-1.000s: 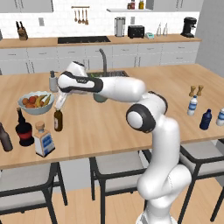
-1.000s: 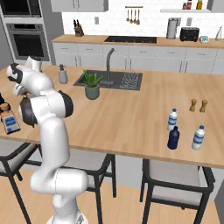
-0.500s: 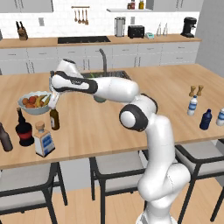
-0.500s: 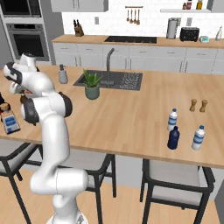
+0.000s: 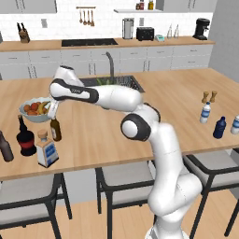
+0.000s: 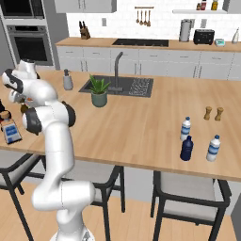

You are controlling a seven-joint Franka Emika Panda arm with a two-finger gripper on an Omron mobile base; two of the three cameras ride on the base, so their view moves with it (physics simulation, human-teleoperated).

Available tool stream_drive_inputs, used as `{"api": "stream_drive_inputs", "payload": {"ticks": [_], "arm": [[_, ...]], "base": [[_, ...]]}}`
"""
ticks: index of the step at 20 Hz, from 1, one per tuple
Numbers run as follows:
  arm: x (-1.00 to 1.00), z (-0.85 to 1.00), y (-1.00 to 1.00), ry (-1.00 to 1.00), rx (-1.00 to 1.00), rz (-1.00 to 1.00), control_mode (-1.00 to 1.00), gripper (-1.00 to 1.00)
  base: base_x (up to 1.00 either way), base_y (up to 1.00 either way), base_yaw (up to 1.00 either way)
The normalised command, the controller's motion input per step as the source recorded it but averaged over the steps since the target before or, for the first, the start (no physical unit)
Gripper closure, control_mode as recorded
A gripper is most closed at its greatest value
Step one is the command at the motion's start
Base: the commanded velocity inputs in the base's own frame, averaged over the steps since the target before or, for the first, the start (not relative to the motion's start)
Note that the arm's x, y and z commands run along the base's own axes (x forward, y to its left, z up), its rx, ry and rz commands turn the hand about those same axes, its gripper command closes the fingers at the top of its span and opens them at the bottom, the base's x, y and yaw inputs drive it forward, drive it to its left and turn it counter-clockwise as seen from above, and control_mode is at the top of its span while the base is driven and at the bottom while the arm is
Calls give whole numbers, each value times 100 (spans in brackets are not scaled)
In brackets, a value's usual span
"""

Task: Move the plastic bottles in the middle to the plastics group, and the glass bottles in the middle to the glass group.

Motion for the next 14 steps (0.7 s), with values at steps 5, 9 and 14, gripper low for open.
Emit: {"api": "stream_drive_inputs", "payload": {"ticks": [5, 9, 14], "arm": [[0, -41, 0, 0, 0, 0, -100, 100], [0, -28, 0, 0, 0, 0, -100, 100], [0, -19, 2, 0, 0, 0, -100, 100]], "base": [[0, 0, 0], [0, 0, 0], [0, 0, 0]]}}
